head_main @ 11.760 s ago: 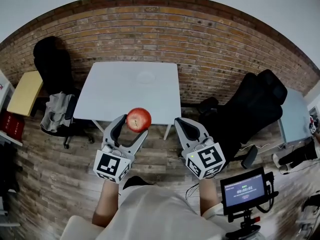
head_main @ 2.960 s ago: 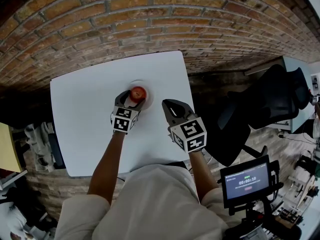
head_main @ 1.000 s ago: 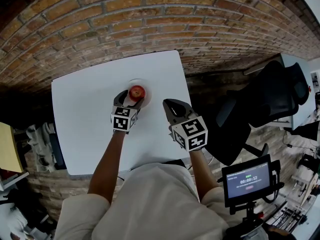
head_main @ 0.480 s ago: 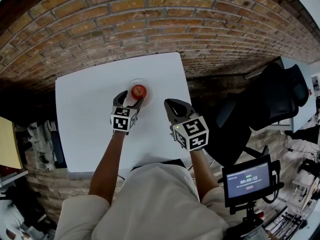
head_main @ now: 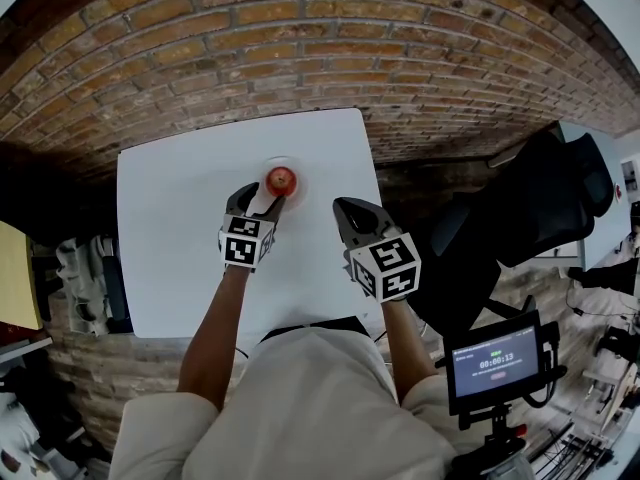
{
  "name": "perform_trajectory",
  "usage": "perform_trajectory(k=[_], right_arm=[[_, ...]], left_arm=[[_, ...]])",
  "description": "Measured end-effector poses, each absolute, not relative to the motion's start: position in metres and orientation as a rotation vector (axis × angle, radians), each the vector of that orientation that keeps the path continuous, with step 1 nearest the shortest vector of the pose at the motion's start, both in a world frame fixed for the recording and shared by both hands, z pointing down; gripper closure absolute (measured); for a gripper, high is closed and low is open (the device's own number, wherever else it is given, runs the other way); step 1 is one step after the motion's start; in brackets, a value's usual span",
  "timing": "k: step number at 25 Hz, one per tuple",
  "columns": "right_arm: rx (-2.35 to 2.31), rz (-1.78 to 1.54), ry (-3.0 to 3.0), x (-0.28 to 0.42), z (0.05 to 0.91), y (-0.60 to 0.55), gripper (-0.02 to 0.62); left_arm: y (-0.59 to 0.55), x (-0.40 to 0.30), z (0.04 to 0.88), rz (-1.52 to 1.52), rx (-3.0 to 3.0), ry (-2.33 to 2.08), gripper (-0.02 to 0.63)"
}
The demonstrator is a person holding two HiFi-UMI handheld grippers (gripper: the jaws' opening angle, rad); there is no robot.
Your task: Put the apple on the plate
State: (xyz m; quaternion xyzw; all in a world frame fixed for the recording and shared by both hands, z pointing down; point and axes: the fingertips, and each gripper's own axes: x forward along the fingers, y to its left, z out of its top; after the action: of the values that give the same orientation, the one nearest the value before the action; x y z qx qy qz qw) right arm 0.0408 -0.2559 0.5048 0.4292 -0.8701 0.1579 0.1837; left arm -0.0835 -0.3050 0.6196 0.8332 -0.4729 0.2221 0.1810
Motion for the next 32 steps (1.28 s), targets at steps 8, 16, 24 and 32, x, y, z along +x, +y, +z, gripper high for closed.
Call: perform_trajectory(k=[8,16,24,32], right_arm=[[1.198,0.397,-2.485,0.035,0.487,-0.245,0.594],[1.185,0.35,-2.523,0.026,0.472,-0.23,0.594],[1.181,0.31,-2.564,0.017,0.454,-0.218,0.594],[1.168,0.267,-2.607,-0.002,0.434,-0.206,0.594]], left_arm=[[-0.291,-0.088,0.583,0.544,2.407,-1.404,0.393],[-0.269,-0.101,0.555,0.484,2.422,-1.482,0.477],[-0.247,-0.11,0.518,0.433,2.457,-1.545,0.551],[-0.226,-0.128,0.481,0.405,2.508,-1.618,0.579]])
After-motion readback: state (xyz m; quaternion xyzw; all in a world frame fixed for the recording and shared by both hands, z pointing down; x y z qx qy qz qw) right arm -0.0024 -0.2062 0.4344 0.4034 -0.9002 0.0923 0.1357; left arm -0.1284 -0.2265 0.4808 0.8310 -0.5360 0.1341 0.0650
